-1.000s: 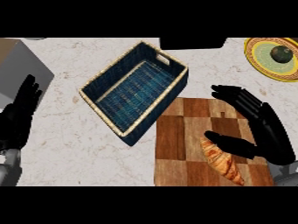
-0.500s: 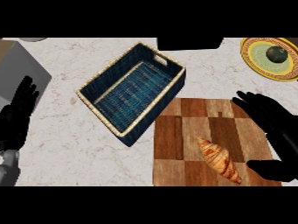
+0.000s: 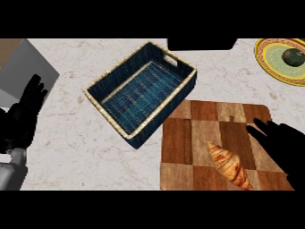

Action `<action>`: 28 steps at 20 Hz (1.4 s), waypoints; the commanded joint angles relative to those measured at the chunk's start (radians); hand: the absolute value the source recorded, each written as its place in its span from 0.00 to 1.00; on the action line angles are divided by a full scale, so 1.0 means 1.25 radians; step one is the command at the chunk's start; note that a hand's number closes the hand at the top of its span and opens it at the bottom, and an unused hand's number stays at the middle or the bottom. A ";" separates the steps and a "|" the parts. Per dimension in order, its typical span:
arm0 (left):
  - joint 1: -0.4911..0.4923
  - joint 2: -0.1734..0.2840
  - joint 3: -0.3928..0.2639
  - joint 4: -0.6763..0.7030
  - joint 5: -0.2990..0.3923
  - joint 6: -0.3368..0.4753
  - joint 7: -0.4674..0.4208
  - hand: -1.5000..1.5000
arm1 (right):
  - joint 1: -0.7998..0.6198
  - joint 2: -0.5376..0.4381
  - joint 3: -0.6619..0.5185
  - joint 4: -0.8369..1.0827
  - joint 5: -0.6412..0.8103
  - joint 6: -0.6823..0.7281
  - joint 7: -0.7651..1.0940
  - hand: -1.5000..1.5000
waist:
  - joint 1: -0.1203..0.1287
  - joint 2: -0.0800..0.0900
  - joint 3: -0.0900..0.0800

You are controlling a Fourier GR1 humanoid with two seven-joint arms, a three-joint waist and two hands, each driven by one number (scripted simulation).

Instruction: Pick the croissant from the cutting board and place it in the basket

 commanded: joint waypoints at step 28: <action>-0.048 -0.104 0.065 -0.005 -0.110 -0.067 0.058 0.50 | 0.258 0.302 -0.043 0.235 0.344 -0.182 -0.453 0.00 | 0.014 0.004 0.003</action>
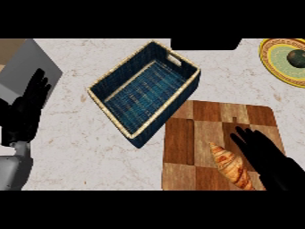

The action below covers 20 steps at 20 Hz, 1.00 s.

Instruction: Pick the croissant from the cutting board and place it in the basket

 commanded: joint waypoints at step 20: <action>0.017 -0.033 0.067 -0.048 -0.056 -0.059 0.029 0.50 | -0.015 0.210 -0.027 0.195 0.206 -0.027 -0.090 0.00 | 0.004 0.000 0.000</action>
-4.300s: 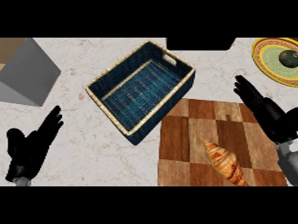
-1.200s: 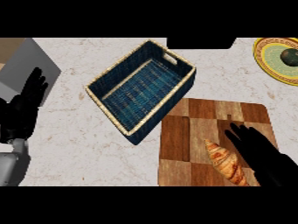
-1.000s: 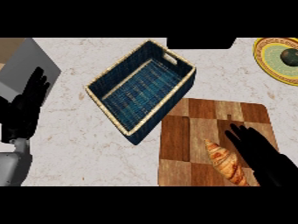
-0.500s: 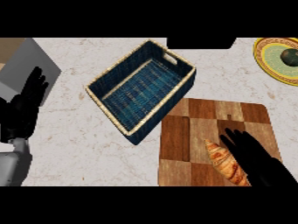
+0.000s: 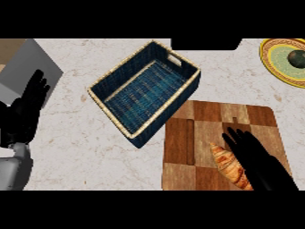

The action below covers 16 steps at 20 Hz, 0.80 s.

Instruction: Pick the croissant from the cutting board and place it in the basket

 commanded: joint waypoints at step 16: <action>-0.051 -0.012 0.052 0.024 -0.028 -0.037 0.036 0.50 | -0.048 0.099 -0.054 0.106 0.088 0.049 -0.046 0.00 | -0.001 0.000 0.000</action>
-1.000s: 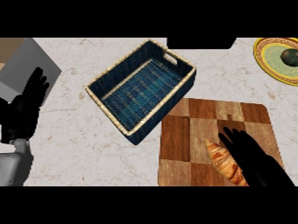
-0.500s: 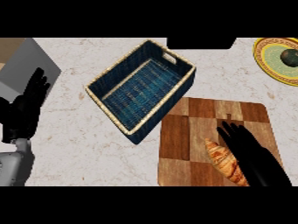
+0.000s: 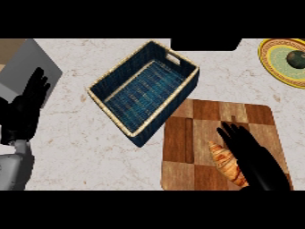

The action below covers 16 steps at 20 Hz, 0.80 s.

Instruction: Pick the croissant from the cutting board and place it in the basket

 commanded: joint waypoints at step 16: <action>0.006 0.003 0.022 0.016 0.002 -0.035 -0.020 0.50 | -0.033 -0.004 0.002 0.188 0.047 -0.005 -0.136 1.00 | 0.001 0.004 0.005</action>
